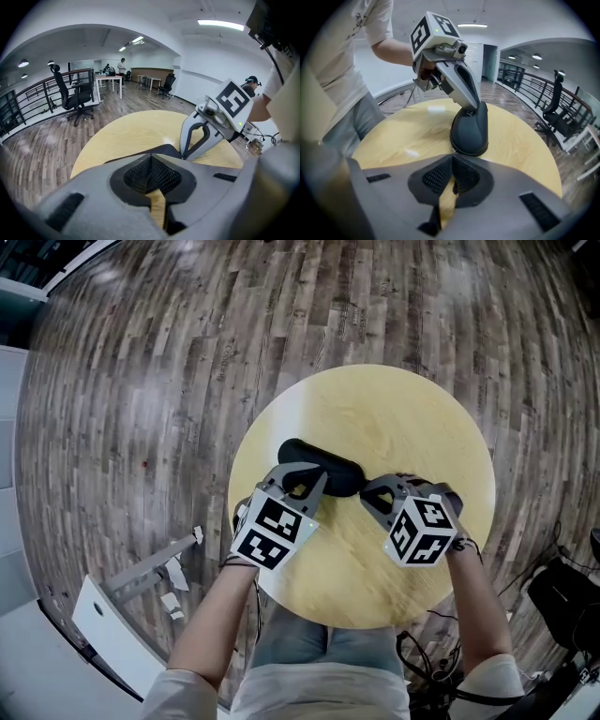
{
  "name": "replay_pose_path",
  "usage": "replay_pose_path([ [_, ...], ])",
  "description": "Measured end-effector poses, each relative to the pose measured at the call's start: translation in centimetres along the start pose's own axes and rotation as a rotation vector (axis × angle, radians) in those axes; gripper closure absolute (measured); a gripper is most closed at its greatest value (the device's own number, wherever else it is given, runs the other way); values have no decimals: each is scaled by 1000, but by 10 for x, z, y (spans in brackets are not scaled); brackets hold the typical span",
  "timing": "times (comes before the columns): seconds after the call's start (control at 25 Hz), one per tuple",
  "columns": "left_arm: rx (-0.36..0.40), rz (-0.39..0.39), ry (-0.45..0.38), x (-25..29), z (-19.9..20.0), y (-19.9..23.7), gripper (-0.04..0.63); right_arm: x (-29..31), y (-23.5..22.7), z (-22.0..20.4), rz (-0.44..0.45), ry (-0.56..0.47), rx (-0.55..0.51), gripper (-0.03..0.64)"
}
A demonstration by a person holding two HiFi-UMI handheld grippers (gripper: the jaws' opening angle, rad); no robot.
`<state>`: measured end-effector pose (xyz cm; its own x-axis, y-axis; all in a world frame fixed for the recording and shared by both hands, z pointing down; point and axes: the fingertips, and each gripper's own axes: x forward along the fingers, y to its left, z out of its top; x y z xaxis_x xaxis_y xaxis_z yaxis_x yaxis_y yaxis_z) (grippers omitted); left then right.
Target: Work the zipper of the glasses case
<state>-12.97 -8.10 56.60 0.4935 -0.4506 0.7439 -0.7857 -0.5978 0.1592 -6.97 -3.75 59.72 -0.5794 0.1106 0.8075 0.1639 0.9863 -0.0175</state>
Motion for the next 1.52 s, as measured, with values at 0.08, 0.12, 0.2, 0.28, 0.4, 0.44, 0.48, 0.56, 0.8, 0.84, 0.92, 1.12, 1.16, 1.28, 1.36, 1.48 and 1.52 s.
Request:
replay_pose_path([
  [0.08,5,0,-7,-2,5,2,589,6,5,11,-73,-4,68,617],
  [0.12,7,1,-7,-2,5,2,589,9,7,15,-115,-9,112,615],
  [0.2,9,4,-7,-3,4,1,589,12,9,20,-187,-33,229,615],
  [0.28,9,7,-9,-3,4,1,589,12,9,22,-227,-70,360,617],
  [0.4,5,12,-12,-3,6,2,589,11,7,22,-260,-93,455,615],
  [0.44,0,10,-12,-3,6,2,589,9,7,21,-264,-93,463,615],
  [0.48,-7,5,-11,-3,6,1,589,8,7,19,-264,-90,467,615],
  [0.56,-11,-10,-3,-4,6,-4,589,4,5,11,-266,-76,465,615],
  [0.8,69,-12,-12,-5,21,-23,588,-28,-24,-33,-328,-23,364,615],
  [0.84,73,-16,-8,-3,23,-24,588,-33,-31,-41,-333,-6,334,615],
  [0.92,79,-23,24,3,22,-29,588,-40,-43,-56,-332,26,307,615],
  [1.12,110,-36,66,23,13,-40,589,-48,-57,-68,-325,41,302,615],
  [1.16,116,-31,61,24,13,-40,589,-48,-56,-68,-320,42,297,615],
  [1.28,122,-26,60,25,14,-40,589,-48,-51,-66,-304,38,310,615],
  [1.36,129,-18,65,26,15,-39,589,-48,-44,-63,-290,24,331,615],
  [1.48,128,-11,67,29,17,-37,589,-41,-28,-54,-278,2,354,615],
  [1.52,125,-10,66,30,17,-36,589,-38,-23,-49,-277,-11,367,615],
])
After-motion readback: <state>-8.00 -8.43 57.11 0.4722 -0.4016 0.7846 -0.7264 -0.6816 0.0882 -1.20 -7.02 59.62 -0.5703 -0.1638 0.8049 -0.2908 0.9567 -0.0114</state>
